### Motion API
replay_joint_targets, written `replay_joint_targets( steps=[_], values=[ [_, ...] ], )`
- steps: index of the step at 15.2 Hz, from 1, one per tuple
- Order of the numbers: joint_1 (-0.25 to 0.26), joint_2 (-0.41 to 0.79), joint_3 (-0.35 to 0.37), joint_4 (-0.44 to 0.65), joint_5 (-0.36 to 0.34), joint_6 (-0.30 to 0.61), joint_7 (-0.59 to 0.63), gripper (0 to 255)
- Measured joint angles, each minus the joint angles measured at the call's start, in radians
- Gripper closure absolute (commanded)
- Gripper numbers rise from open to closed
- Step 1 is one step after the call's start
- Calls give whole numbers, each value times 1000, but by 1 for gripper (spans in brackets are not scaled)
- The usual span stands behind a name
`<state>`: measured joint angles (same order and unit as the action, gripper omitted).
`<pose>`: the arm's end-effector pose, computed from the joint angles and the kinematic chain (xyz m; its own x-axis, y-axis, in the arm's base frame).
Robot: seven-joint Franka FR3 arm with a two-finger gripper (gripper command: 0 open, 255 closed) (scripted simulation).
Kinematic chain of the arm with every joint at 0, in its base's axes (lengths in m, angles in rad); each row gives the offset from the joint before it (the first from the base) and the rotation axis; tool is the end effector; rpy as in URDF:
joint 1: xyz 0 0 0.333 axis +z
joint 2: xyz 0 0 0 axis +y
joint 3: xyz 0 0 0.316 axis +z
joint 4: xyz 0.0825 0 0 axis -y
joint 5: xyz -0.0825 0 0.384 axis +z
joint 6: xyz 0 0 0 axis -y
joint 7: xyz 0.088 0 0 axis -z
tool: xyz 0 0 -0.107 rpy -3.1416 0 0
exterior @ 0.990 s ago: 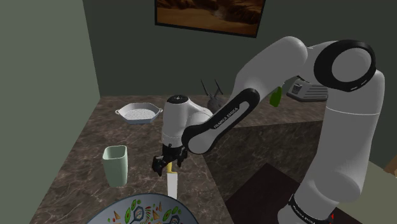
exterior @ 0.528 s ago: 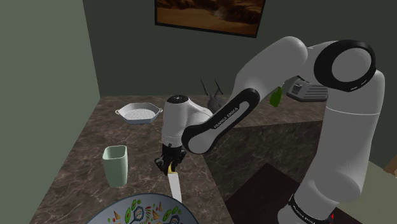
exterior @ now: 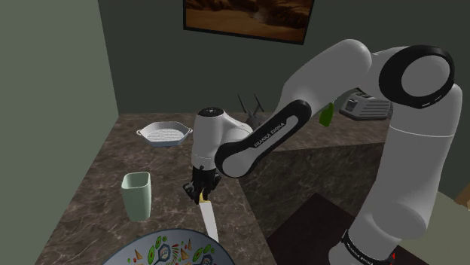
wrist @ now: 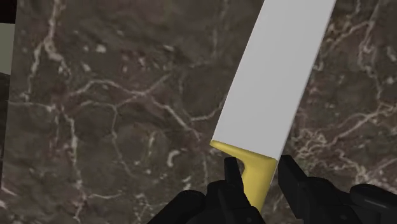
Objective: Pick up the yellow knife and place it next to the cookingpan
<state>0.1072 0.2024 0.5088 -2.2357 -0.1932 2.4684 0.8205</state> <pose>0.4477 0.3160 0.2961 0.9956 -0.0690 0.0638 -0.0677 -0.9974 -0.0228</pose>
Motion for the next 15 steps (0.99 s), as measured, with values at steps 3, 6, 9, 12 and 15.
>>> replay_joint_targets(
  steps=[3,6,9,12,15],
  values=[
    [-7,-30,9,10,27,-35,-20,255],
    [-11,-59,17,21,53,-70,-37,255],
    [-16,-90,23,28,79,-103,-55,255],
    [-20,-114,25,46,100,-141,-72,255],
    [-24,-139,27,64,120,-179,-88,255]
  ],
)
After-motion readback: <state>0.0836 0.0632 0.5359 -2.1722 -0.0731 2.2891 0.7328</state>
